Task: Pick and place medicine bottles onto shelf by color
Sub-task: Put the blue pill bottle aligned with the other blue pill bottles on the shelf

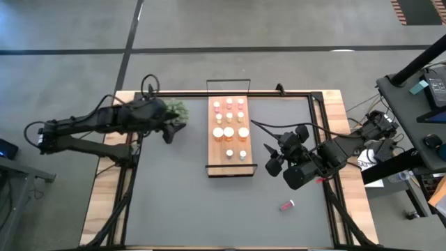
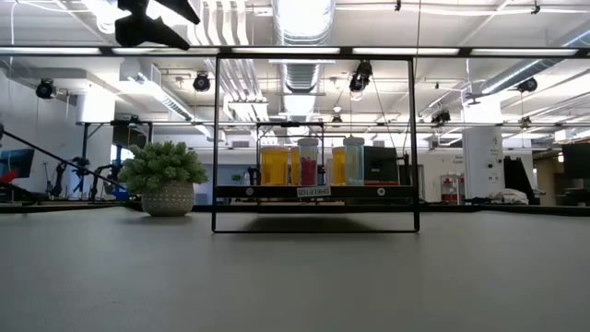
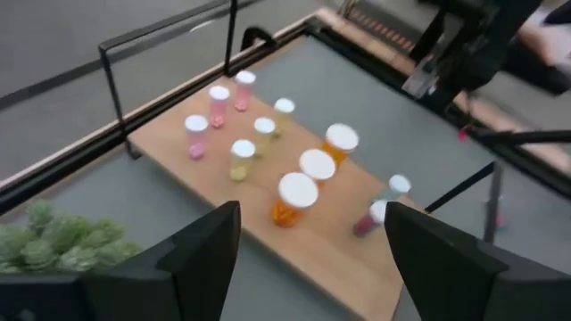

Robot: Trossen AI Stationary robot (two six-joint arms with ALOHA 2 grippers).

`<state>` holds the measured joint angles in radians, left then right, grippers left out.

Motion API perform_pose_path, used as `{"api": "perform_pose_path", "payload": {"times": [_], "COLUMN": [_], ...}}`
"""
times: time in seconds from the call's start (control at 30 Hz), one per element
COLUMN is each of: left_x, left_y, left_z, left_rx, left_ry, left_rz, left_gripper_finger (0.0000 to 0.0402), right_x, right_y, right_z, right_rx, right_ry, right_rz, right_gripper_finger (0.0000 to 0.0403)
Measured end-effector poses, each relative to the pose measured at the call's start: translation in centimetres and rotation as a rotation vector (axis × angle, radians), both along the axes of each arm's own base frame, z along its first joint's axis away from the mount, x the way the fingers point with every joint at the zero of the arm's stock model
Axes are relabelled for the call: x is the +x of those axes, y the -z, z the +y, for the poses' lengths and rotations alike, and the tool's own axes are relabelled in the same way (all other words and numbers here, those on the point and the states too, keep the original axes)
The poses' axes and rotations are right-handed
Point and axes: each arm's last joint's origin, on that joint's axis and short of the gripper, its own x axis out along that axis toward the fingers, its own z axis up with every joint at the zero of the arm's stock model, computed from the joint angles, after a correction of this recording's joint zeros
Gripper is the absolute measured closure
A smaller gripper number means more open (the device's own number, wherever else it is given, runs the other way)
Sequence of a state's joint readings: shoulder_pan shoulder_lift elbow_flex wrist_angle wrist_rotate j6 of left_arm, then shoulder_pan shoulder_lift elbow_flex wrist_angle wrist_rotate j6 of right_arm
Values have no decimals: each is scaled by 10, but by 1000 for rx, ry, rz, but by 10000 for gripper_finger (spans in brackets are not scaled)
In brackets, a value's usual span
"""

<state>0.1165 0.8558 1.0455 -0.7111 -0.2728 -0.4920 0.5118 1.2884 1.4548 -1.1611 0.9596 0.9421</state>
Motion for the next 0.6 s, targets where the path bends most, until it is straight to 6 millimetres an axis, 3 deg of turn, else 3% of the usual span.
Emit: {"api": "perform_pose_path", "payload": {"times": [0.23,0.6], "left_x": [-8,-3], "left_y": [13,20], "left_z": [-2,-5], "left_rx": [6,31], "left_ry": [39,139], "left_rz": [-210,-653], "left_gripper_finger": [139,140], "right_x": [0,0], "right_y": [0,0], "right_z": [0,0], "right_rx": [0,0], "right_ry": [0,0], "right_rz": [0,0], "right_gripper_finger": [200,199]}}
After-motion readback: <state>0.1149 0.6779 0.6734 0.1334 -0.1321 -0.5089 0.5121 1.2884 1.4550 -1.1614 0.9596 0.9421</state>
